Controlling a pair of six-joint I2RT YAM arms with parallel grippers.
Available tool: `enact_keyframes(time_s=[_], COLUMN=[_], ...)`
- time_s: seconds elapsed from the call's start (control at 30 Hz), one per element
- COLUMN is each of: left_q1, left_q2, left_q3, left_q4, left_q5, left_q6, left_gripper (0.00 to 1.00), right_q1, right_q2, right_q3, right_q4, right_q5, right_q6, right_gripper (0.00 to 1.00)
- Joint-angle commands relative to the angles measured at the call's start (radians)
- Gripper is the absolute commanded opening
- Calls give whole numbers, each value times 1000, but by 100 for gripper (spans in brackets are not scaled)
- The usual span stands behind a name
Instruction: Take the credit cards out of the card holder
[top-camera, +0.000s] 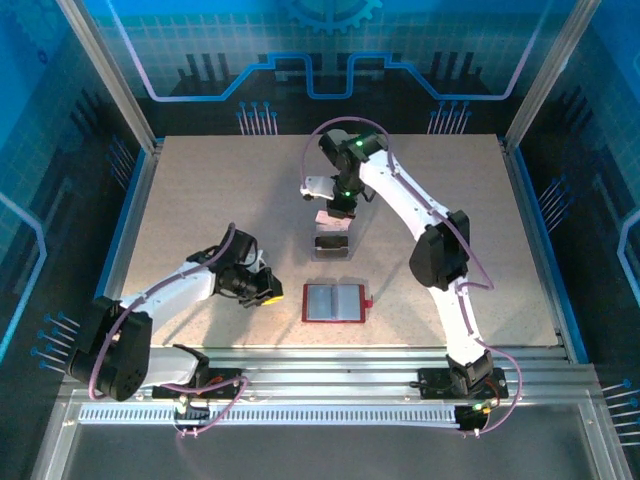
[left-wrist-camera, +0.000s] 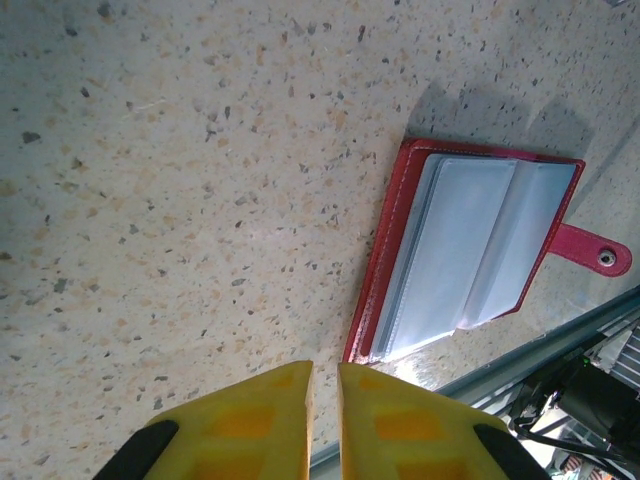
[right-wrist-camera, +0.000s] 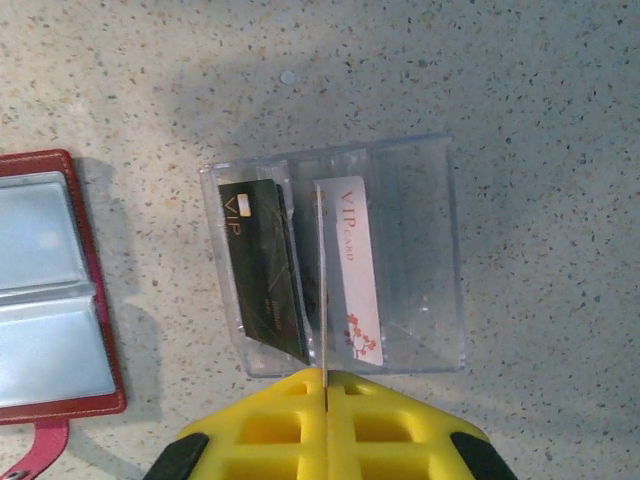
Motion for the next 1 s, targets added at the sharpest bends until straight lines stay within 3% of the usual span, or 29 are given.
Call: enact_keyframes(time_s=[0.0, 0.33, 0.8, 0.97], left_q1=[15, 32, 40, 41], left_q2=[-30, -41, -37, -37], left_q3=[-18, -28, -31, -29], left_q4=[-25, -38, -41, -41], left_q5=[18, 21, 24, 25], left_q6=[15, 23, 25, 25], left_gripper=[14, 14, 14, 14], right_q1=[13, 21, 38, 46], right_q2=[41, 142, 191, 188], right_q3=[72, 115, 80, 81], right_q4=[-81, -58, -52, -24], right_q5=[24, 63, 22, 44], right_q6=[-48, -67, -82, -78], right_gripper=[0, 0, 0, 12])
